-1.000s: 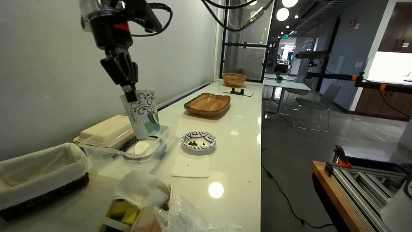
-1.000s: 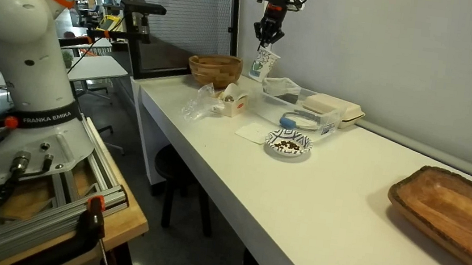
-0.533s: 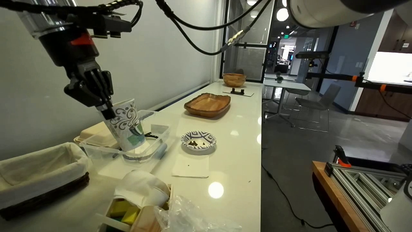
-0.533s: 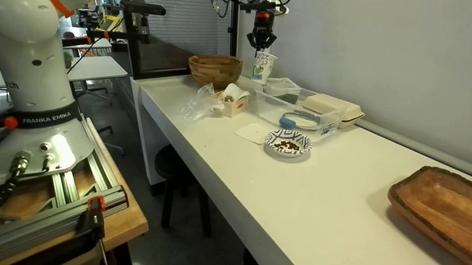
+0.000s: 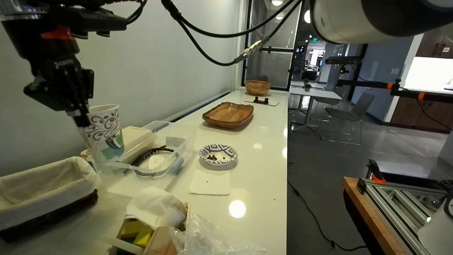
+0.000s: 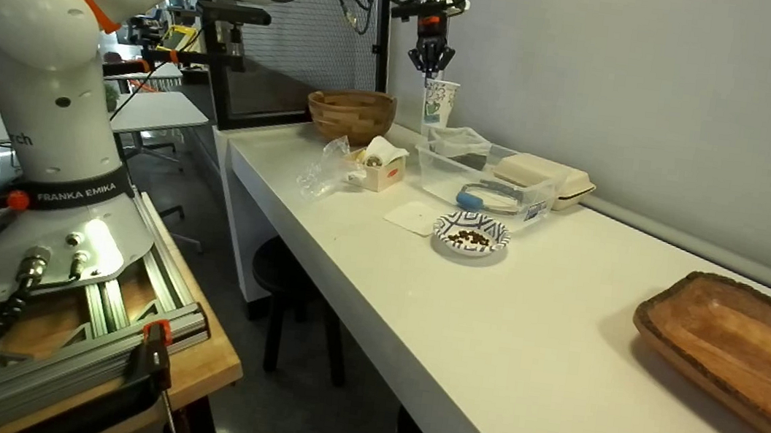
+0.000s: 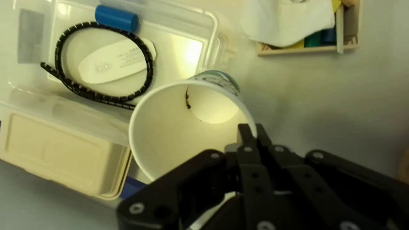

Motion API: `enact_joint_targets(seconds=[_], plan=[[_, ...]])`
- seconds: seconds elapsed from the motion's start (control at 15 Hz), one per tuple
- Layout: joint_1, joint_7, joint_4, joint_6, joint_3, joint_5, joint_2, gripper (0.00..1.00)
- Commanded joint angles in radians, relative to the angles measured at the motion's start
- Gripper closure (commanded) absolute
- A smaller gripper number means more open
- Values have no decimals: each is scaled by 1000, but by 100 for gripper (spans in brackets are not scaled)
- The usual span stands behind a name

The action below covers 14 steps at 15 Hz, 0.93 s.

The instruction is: Pour the contents in the coffee cup into the black and white bowl.

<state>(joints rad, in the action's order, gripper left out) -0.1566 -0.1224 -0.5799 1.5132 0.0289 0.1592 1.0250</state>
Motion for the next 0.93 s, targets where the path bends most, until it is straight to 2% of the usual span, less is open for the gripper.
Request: enact_joint_targets(seconds=[0.0,0.13,0.2,0.47,0.53,0.6,0.87], plan=[[21,-33,51,66,-80,-97,37,99],[38,-76,35,41,-128,-154,34,99],[14,-37,5,52,-84,-103,7,96],[29,-62,5,52,-114,-137,14,96],[31,-64,5,52,-115,-138,14,99],[18,-77,2,30,-97,-109,16,99],[-11,-91,5,65,-82,-63,46,99]])
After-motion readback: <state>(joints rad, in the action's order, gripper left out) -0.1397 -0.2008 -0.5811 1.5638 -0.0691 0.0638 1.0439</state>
